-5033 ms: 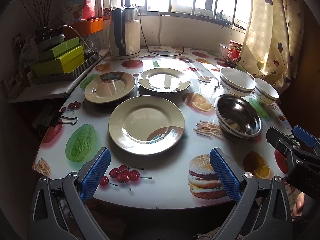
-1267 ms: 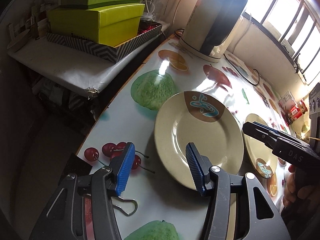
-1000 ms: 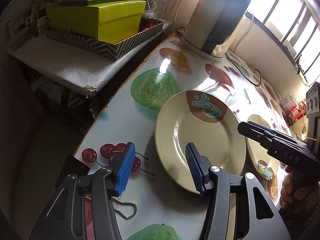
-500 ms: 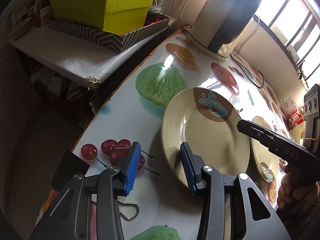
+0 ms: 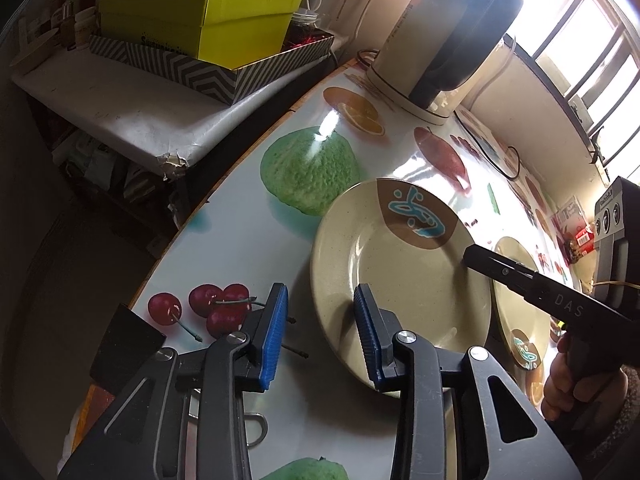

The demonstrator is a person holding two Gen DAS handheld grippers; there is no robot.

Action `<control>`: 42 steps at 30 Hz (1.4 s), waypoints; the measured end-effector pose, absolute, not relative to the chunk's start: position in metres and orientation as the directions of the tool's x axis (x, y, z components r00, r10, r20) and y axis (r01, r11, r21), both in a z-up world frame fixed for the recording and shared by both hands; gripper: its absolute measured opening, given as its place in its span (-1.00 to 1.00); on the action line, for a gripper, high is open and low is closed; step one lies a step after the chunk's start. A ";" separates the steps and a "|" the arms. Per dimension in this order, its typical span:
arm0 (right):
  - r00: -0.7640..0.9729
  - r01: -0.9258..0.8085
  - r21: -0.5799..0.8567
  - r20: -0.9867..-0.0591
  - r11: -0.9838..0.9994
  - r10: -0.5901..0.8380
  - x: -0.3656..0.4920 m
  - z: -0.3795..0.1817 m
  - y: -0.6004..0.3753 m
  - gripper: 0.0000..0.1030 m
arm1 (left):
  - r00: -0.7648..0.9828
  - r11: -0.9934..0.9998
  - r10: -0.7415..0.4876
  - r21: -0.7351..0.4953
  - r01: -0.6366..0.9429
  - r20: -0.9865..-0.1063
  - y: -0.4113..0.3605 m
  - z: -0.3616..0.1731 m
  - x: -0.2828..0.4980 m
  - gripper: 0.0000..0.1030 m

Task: Organize plates and bowls
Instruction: 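Close the left tool on one cream plate rim while the right tool grips another plate rim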

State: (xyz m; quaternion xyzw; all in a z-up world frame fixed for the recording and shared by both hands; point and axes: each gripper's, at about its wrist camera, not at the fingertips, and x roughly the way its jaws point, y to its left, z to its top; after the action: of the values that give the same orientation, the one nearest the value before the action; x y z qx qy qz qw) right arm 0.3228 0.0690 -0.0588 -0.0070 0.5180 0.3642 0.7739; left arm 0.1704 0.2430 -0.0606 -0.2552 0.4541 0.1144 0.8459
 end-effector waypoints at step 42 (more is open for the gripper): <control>0.210 -0.549 0.380 -0.800 0.744 0.563 0.307 -0.034 0.057 -0.69 | 0.588 0.846 -0.048 -0.346 -0.406 -0.807 0.231 -0.034 0.161 -0.56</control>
State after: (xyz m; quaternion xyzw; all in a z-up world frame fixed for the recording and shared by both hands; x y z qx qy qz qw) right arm 0.3073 0.0567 -0.0338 0.0064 0.5169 0.3575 0.7778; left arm 0.1605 0.2309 -0.0339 -0.2568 0.4417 0.1047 0.8532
